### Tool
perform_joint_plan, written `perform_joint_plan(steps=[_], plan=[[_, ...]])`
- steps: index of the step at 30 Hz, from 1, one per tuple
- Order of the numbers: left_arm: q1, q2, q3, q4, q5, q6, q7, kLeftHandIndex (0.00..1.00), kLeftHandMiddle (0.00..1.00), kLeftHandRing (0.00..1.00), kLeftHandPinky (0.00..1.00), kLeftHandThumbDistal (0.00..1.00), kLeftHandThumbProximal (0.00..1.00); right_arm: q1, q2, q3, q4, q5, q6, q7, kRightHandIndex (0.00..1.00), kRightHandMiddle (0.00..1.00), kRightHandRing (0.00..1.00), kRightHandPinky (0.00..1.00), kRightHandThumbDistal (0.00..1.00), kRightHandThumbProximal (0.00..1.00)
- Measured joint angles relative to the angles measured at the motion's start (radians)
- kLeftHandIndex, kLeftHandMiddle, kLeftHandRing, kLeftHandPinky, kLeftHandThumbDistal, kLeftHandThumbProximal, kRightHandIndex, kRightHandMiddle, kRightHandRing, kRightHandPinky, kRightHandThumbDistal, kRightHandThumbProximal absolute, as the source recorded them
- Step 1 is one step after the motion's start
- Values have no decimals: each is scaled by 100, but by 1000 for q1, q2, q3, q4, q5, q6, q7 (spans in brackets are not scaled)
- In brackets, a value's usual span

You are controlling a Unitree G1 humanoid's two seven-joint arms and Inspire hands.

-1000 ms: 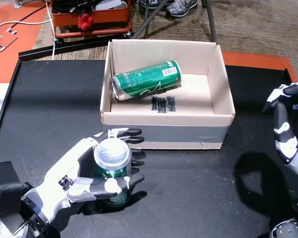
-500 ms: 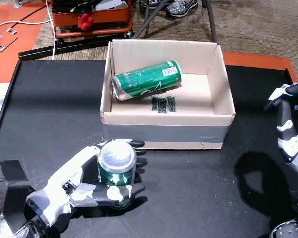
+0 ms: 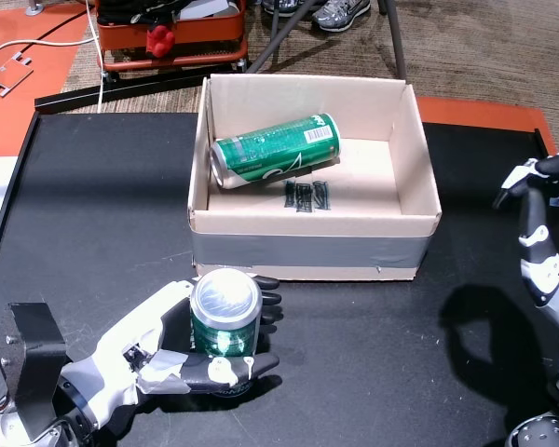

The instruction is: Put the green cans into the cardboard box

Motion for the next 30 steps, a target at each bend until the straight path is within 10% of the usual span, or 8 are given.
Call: perform_joint_plan(steps=[30], plan=[[0, -37, 76, 1, -27, 1, 6, 33, 38, 45, 41, 72, 0, 0, 0, -5, 5, 2, 2, 14, 29, 34, 42, 52, 59, 0]])
